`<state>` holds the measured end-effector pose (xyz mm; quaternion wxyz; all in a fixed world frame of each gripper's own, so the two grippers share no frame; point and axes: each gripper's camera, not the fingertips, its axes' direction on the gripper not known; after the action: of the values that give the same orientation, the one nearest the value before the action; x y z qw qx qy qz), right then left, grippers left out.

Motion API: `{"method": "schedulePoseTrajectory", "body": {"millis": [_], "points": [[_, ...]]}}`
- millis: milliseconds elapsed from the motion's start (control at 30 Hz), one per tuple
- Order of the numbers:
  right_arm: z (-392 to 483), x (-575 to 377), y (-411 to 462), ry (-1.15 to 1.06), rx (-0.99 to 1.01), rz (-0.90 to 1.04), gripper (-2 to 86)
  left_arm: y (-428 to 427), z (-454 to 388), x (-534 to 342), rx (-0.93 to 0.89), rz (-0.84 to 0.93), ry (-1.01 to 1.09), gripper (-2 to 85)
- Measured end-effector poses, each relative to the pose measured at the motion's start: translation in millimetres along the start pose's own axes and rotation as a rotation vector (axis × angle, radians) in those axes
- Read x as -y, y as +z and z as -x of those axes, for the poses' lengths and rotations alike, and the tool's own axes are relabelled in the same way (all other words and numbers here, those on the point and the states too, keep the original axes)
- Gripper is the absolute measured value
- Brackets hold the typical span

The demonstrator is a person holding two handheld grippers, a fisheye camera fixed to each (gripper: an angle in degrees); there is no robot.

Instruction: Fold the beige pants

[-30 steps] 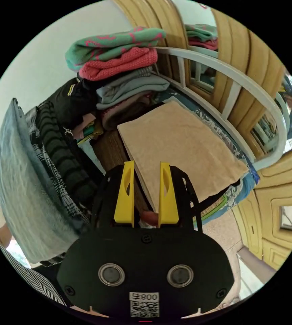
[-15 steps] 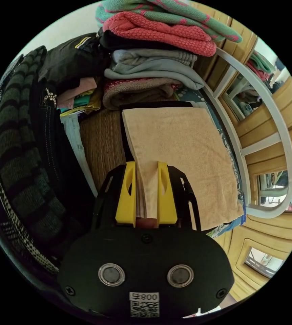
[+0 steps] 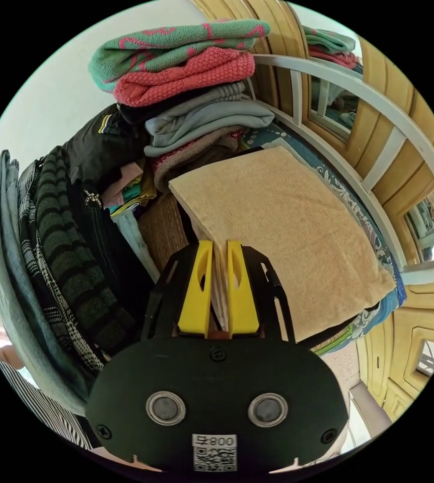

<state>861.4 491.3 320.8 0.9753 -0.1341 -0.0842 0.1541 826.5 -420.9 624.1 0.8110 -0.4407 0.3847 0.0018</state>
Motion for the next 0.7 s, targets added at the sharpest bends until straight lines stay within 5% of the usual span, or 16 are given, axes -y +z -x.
{"method": "schedulePoseTrajectory", "body": {"millis": [167,433,700], "points": [[-33.7,-17.4,-15.4,0.091,0.043,-0.072,4.6,-11.4,14.4,-17.6,-0.021,0.014,0.005,0.1],[-128.2,-101.0,-112.8,0.341,0.321,-0.472,3.0,-34.3,40.4,-60.6,-0.069,0.033,0.026,0.2],[-122.7,-131.6,-232.3,0.249,0.437,-0.85,2.3,-64.8,54.9,-122.2,-0.145,0.033,0.081,0.1]]}}
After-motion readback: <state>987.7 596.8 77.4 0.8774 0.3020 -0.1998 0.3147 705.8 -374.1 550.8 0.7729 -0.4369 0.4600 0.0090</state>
